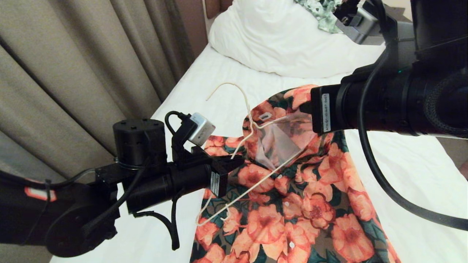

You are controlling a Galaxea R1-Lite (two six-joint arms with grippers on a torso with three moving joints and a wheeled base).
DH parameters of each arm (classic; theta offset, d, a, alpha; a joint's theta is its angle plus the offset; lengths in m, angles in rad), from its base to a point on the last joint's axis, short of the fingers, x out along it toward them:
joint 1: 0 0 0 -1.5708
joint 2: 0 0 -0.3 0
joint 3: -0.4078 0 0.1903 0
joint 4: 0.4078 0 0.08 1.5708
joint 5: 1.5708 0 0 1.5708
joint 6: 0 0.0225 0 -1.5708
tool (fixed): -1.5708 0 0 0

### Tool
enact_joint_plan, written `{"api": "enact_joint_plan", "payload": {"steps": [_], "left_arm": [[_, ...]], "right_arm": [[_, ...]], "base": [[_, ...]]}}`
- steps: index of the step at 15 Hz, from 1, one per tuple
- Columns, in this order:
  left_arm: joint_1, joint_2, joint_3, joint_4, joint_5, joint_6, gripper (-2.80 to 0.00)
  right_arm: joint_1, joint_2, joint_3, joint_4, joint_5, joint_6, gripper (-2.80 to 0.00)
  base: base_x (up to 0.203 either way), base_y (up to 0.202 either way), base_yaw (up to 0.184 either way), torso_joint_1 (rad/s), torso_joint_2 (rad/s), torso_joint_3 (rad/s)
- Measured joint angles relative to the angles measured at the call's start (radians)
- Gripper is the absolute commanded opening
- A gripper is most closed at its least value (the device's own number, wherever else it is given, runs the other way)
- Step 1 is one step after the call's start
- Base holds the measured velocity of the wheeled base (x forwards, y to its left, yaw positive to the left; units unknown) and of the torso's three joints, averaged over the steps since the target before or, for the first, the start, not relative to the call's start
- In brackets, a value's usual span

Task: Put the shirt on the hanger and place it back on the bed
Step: Hook one side of the shirt onto the hanger

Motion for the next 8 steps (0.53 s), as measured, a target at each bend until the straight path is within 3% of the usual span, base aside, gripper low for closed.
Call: {"api": "enact_joint_plan", "payload": {"steps": [3,8], "left_arm": [[-0.023,0.004,-0.003,-0.004,0.044,-0.005,-2.8],[-0.037,-0.007,-0.022,-0.01,0.046,-0.073,-2.8]], "right_arm": [[0.032,-0.003,-0.003,0.002,-0.003,-0.005,-2.8],[0.052,0.018,0.029,-0.003,-0.009,-0.012,-2.8]], "base": [[0.0,0.0,0.0,0.0,0.0,0.0],[0.0,0.0,0.0,0.0,0.0,0.0]]}}
